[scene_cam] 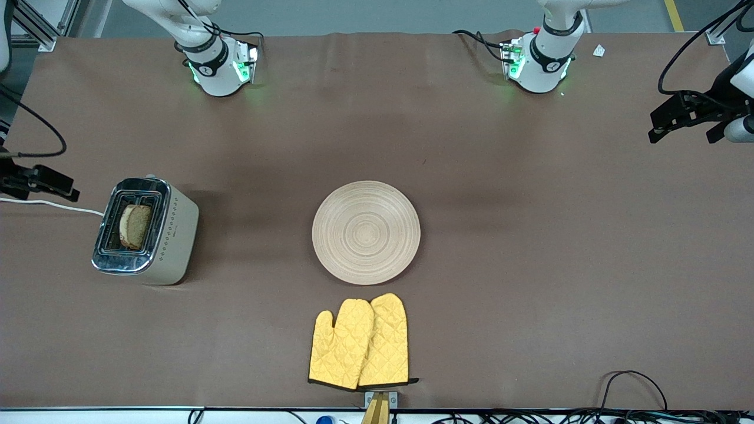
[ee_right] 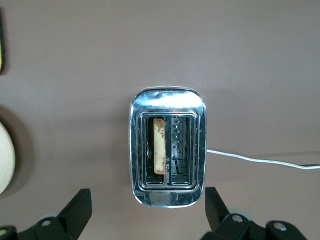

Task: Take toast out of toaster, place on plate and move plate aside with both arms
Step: 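Move the right gripper toward the silver toaster, then lower the right gripper over the toast slot and align with the toast, then close the right gripper on the toast and lift it out, then carry the toast with the right gripper over the wooden plate, then lower the toast onto the plate and open the right gripper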

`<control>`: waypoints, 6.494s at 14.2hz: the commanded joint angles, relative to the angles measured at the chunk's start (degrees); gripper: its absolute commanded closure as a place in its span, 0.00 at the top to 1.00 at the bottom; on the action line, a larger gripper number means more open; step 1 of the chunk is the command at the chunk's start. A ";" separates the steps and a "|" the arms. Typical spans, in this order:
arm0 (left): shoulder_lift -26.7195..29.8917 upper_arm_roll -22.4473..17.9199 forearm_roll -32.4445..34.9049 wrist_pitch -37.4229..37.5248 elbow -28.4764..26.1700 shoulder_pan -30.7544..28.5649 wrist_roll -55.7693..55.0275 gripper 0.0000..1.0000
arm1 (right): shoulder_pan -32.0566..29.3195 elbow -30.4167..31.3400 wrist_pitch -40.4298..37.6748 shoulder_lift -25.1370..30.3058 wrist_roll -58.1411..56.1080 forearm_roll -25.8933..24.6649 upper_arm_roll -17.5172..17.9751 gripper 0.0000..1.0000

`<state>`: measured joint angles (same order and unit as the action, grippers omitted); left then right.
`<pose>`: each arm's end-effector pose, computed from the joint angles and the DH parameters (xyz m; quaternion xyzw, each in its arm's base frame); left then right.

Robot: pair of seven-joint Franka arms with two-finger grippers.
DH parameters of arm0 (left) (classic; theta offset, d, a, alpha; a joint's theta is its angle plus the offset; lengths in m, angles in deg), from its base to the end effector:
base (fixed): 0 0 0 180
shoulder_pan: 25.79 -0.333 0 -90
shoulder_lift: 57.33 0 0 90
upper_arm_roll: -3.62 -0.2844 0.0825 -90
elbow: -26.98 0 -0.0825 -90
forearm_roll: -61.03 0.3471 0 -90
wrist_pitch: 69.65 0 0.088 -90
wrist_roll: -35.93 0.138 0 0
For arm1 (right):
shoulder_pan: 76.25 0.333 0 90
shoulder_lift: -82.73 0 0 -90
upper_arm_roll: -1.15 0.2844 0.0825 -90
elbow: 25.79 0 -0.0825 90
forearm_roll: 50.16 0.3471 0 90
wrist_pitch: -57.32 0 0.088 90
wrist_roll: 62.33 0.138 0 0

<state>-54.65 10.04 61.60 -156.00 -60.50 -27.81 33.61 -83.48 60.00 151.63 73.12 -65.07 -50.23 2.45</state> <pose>0.4976 -0.0382 0.5989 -0.9997 0.0177 -0.0138 0.0068 0.5644 -0.0596 0.5095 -0.9996 0.0279 0.0094 0.0020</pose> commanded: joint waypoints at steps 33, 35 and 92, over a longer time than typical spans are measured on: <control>-0.84 -0.01 -0.48 0.40 1.71 -0.18 1.18 1.00 | -1.29 19.33 17.76 -4.63 -0.51 0.07 0.46 0.05; -0.84 -0.01 -0.57 0.40 1.71 -0.18 1.18 1.00 | -1.29 19.33 17.67 -4.63 -0.77 0.07 0.46 0.02; -0.84 -0.10 -0.48 0.40 1.79 -0.18 1.18 1.00 | 41.25 18.01 49.84 -19.57 39.15 12.55 1.07 0.00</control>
<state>-54.82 10.00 61.60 -156.00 -60.04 -27.87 33.62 -41.24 75.62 200.25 52.87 -22.60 -38.90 3.16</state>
